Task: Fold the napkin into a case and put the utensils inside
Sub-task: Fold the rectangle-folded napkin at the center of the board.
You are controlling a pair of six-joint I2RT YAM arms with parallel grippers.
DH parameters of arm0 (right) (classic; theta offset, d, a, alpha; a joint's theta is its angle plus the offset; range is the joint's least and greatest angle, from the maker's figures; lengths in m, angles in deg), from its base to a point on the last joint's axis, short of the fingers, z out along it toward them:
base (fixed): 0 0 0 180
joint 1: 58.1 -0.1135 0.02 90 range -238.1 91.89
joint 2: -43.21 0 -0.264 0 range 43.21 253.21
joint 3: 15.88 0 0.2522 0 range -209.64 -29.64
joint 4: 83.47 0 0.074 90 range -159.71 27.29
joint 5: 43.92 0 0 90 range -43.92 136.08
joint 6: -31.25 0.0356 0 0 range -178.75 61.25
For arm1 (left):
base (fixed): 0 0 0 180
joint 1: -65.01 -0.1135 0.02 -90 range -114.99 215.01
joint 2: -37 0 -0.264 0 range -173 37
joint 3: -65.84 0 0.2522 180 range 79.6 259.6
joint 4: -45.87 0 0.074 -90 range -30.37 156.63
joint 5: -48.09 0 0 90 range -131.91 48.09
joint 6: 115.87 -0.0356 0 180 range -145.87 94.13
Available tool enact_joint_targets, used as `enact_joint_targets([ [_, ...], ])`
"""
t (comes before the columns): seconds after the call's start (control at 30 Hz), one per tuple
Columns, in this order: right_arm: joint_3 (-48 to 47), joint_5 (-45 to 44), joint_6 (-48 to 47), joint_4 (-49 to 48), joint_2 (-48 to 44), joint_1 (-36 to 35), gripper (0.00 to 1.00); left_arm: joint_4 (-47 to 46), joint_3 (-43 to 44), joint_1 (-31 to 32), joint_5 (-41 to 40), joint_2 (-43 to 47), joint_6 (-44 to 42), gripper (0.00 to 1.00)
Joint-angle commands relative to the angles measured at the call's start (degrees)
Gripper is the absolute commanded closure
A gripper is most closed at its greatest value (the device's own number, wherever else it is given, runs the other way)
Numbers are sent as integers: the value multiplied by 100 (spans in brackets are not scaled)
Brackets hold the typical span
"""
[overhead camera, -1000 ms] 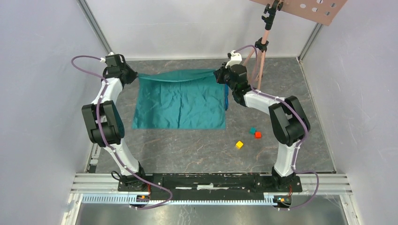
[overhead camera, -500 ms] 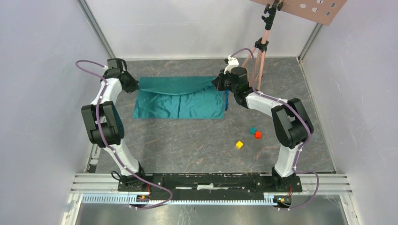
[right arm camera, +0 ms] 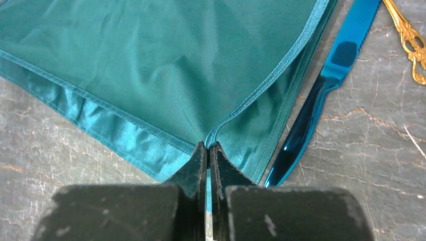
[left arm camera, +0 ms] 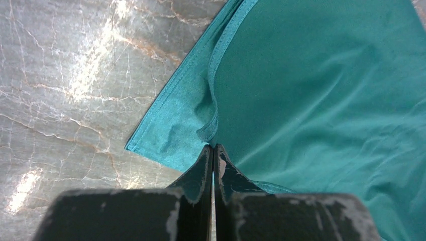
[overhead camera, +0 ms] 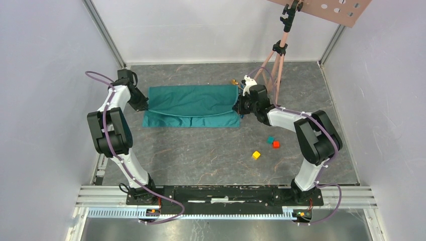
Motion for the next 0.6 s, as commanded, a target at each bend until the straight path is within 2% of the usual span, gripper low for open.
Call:
enact_joint_targets([
  [0.0, 110, -8, -187, 3, -338, 19, 100, 211, -148, -33, -12, 47, -285, 98],
  [0.57, 754, 366, 154, -308, -527, -5, 100, 286, -685, -24, -421, 251, -449, 98],
])
